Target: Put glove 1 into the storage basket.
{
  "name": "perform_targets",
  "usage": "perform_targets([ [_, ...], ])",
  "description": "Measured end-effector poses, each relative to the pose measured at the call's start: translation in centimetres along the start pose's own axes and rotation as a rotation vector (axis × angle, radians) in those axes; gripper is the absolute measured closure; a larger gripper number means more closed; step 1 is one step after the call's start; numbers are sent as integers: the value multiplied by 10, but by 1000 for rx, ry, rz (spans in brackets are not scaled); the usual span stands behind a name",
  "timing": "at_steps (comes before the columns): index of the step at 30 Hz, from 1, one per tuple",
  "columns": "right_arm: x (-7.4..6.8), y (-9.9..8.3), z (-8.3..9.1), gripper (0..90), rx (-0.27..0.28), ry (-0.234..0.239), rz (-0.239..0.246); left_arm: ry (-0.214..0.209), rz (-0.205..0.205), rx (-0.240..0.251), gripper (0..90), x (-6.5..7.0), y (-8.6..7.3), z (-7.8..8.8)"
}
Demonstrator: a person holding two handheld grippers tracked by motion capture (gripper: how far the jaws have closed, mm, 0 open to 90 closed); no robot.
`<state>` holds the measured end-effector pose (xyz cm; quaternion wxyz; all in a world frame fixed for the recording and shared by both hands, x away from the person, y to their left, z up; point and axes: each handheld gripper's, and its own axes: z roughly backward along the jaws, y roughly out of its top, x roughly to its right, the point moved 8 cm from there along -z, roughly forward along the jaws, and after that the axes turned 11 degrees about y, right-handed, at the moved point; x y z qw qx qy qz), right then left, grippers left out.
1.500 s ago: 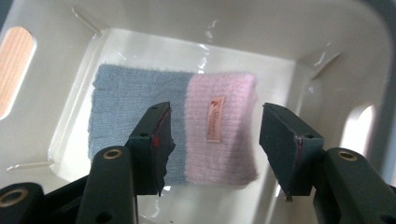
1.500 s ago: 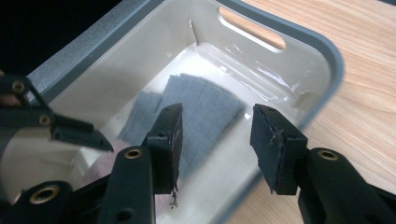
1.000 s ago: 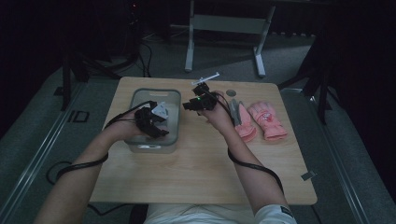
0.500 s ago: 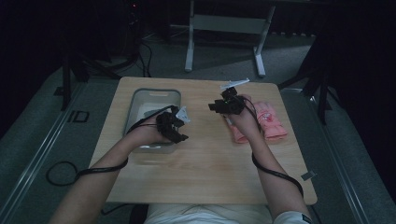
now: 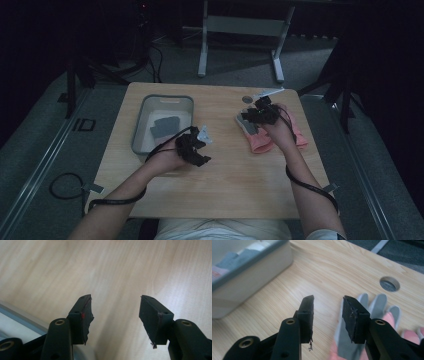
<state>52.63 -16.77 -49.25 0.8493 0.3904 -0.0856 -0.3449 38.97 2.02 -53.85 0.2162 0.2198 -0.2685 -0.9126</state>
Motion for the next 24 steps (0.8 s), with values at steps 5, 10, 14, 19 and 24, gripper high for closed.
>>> perform_targets([
  [5, 15, -11, 1, 612, -16, -18, -2, 62, 60, 24, 345, 16, -5, 3],
  [10, 23, -21, -5, 628, -34, -28, -28, 89, 138, 53, 284, 26, -11, 5],
  [14, 29, -28, -11, 621, -52, -35, -24, 69, 180, 64, 230, 41, -18, -3],
  [19, 39, -37, -22, 605, -97, -40, -49, 1, 203, 72, 66, 59, -32, -18],
  [24, 50, -41, -32, 590, -144, -73, -35, -12, 170, 32, 22, 75, -41, -31],
])
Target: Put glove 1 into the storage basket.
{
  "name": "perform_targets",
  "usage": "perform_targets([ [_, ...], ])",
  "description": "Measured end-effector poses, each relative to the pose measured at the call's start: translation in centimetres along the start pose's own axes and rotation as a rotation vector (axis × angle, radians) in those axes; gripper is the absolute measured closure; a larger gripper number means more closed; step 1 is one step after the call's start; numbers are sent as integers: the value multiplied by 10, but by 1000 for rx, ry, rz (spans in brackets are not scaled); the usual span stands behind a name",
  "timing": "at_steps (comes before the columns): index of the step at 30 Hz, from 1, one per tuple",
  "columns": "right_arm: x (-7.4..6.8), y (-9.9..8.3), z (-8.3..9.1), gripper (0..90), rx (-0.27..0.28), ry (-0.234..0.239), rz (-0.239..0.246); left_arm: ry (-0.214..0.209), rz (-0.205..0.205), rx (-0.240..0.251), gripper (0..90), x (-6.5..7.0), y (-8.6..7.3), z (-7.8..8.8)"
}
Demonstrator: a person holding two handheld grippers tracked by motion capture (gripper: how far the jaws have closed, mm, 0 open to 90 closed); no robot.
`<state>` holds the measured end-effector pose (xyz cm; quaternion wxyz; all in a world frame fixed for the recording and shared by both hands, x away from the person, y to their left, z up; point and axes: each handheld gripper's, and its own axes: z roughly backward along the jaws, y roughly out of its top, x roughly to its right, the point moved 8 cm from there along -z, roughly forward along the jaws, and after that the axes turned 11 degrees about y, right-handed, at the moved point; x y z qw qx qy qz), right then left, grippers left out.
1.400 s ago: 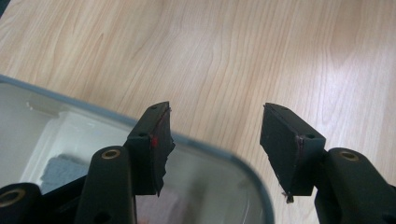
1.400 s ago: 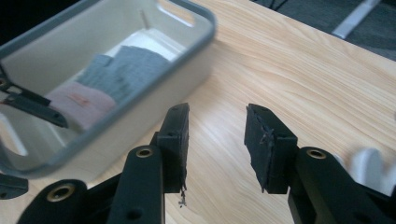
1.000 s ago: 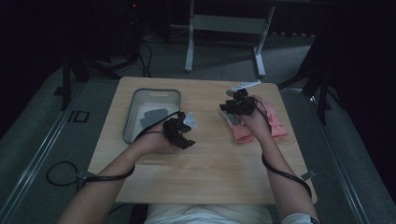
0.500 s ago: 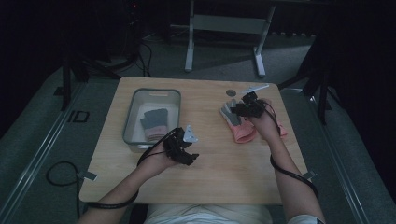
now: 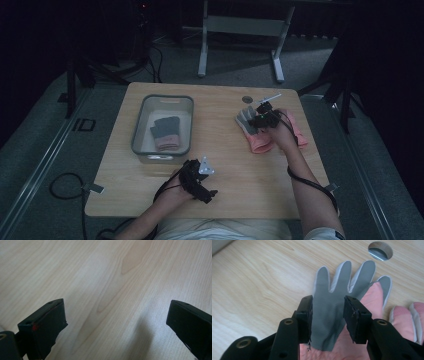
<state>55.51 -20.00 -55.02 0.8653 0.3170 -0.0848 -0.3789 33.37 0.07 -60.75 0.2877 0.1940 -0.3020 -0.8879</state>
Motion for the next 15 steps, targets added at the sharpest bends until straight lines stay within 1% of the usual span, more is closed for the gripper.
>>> perform_targets([
  [2, 0, 0, 0, 590, 0, 0, 0, 7, -1, 1, 15, 1, -1, -1],
  [3, 2, 1, -2, 591, -5, -7, 8, 28, 14, 30, 15, 2, -2, -3],
  [4, 6, 1, -7, 591, -21, -13, 15, 29, 29, 49, 8, 2, -2, -3],
  [5, 7, 1, -9, 593, -29, -15, 20, 26, 44, 68, 8, 3, -2, -3],
  [7, 8, -1, -16, 591, -57, -15, 35, 15, 63, 89, 8, 6, -2, -3],
  [8, 10, -3, -20, 590, -82, -16, 26, 6, 58, 95, 8, 9, -3, -3],
  [9, 12, -7, -25, 595, -110, -25, 27, 12, 52, 94, 8, 10, -3, -4],
  [10, 12, -8, -28, 600, -117, -23, 26, 16, 47, 97, 8, 12, -3, -5],
  [11, 13, -9, -32, 609, -128, -21, 25, 6, 45, 101, 8, 14, -3, -5],
  [12, 13, -11, -34, 626, -143, -27, 24, 1, 45, 99, 8, 15, -3, -6],
  [13, 12, -11, -36, 674, -151, -24, 20, 4, 44, 101, 8, 16, -4, -7],
  [14, 12, -11, -36, 674, -151, -24, 20, 4, 44, 101, 8, 16, -4, -7],
  [15, 11, -12, -38, 699, -163, -11, 2, 6, 42, 104, 8, 17, -4, -7],
])
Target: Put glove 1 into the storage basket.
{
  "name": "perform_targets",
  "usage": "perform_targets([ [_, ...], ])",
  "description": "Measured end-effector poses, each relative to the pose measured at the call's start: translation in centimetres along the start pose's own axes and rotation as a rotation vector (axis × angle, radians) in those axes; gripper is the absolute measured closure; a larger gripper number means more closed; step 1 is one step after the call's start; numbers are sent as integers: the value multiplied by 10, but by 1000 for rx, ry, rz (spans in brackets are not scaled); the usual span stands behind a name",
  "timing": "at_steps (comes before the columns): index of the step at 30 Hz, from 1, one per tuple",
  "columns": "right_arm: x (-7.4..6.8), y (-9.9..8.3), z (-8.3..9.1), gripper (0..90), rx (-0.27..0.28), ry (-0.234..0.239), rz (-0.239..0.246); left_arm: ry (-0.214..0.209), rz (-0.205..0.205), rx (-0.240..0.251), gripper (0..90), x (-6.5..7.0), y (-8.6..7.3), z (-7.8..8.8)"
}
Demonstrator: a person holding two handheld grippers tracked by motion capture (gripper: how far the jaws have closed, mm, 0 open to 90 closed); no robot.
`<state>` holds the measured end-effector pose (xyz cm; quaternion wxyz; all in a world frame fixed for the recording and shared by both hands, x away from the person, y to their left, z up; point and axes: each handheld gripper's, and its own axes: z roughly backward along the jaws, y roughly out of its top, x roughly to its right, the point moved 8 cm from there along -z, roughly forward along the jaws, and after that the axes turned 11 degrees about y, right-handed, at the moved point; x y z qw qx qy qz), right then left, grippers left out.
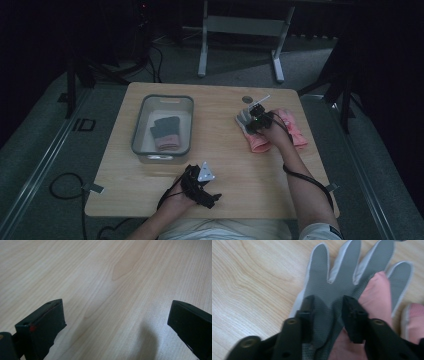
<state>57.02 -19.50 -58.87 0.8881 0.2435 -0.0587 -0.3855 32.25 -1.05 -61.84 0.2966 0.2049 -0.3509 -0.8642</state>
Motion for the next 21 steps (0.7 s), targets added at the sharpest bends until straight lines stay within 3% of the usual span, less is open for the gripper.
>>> perform_targets([
  [3, 1, 0, -5, 809, 0, 3, -81, 6, -29, -7, 9, 2, -2, -1],
  [6, -1, 0, -1, 868, 19, -20, -107, 1, -38, -1, 9, 2, -3, 0],
  [9, -5, 2, 12, 883, 81, -22, -151, 7, -27, 20, 9, 0, -2, 1],
  [12, -14, 4, 32, 886, 176, 2, -201, 10, -12, 37, 9, -2, -1, 2],
  [21, -68, 3, 110, 887, 383, 4, -247, 8, -22, 43, 9, 0, -3, 3],
])
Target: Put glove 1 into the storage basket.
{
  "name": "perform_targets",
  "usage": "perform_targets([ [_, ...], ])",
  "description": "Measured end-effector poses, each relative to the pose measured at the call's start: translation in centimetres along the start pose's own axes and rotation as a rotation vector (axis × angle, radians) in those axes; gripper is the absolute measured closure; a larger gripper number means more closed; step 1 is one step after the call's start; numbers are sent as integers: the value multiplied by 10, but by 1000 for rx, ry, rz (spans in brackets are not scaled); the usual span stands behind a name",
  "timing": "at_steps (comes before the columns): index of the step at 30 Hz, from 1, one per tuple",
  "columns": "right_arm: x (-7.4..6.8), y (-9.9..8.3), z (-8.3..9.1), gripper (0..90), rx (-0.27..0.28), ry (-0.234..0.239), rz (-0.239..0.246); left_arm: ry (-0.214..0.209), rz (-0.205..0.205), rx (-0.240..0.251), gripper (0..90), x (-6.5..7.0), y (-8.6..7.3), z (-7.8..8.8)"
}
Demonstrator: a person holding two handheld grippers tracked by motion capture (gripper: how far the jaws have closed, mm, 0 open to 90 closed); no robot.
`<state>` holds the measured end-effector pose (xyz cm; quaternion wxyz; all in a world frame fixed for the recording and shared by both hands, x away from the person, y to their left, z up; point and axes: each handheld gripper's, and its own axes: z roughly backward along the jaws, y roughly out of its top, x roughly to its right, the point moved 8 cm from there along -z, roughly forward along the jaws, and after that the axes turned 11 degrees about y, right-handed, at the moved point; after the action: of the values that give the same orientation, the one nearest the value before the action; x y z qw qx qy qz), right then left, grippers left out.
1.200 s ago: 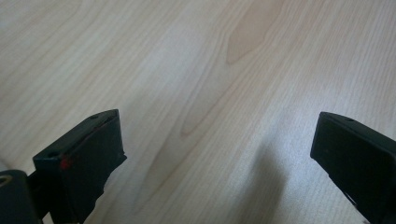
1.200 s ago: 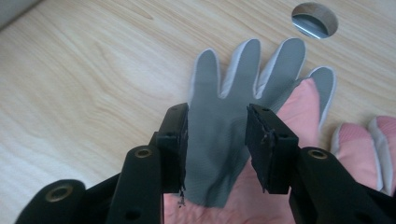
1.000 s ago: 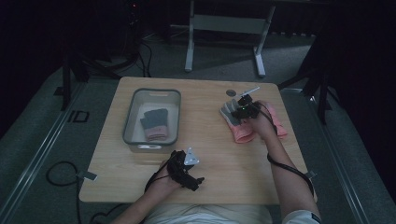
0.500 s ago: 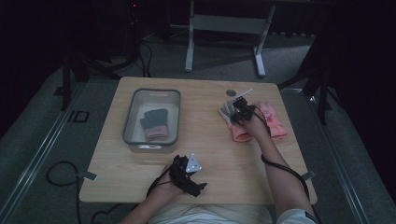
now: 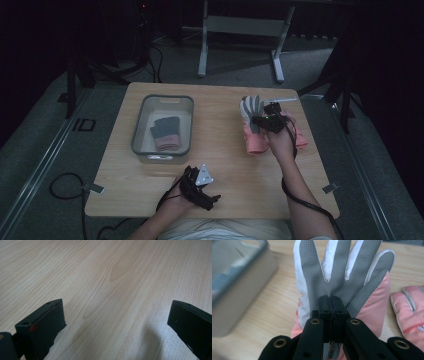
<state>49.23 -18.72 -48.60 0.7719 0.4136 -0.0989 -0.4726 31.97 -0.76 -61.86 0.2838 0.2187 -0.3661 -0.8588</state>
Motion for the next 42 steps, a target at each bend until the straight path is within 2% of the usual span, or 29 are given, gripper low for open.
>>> perform_targets([
  [2, -12, -4, 13, 887, 29, -4, -12, -1, 0, 2, 9, 0, 1, 1],
  [4, -20, -12, 21, 887, 51, -1, -45, -1, 3, 13, 9, 0, 1, 1],
  [7, -28, -29, 19, 887, 54, 5, -88, 0, 5, 15, 9, 0, 2, 2],
  [13, -31, -66, -15, 886, -36, -25, -126, 2, 5, 19, 9, 0, 2, 3],
  [15, -32, -74, -27, 886, -56, -15, -144, 5, -1, 24, 9, 1, 2, 2],
  [21, -36, -94, -60, 885, -125, -27, -131, 1, -4, 17, 9, 2, 0, 2],
  [28, -37, -98, -72, 874, -146, -33, -93, 3, -9, 13, 9, 2, -1, 2],
  [33, -37, -99, -74, 857, -136, -31, -93, 5, -7, 17, 8, 1, 0, 1],
  [34, -37, -97, -72, 804, -131, -21, -103, 3, -8, 14, 8, 1, -1, 1],
  [36, -37, -94, -69, 781, -123, -25, -94, 3, -11, 14, 9, 2, -1, 1],
  [37, -40, -89, -63, 732, -110, -14, -82, 3, -12, 15, 9, 2, -1, 1],
  [39, -42, -86, -59, 708, -98, 1, -74, 2, -17, 11, 9, 2, -1, 1],
  [40, -44, -79, -50, 684, -83, 22, -41, 5, -24, 8, 9, 2, -2, 1],
  [41, -44, -79, -50, 684, -83, 22, -41, 5, -24, 8, 9, 2, -2, 1],
  [42, -42, -69, -38, 668, -51, 36, 5, 5, -27, 12, 9, 3, -1, 1],
])
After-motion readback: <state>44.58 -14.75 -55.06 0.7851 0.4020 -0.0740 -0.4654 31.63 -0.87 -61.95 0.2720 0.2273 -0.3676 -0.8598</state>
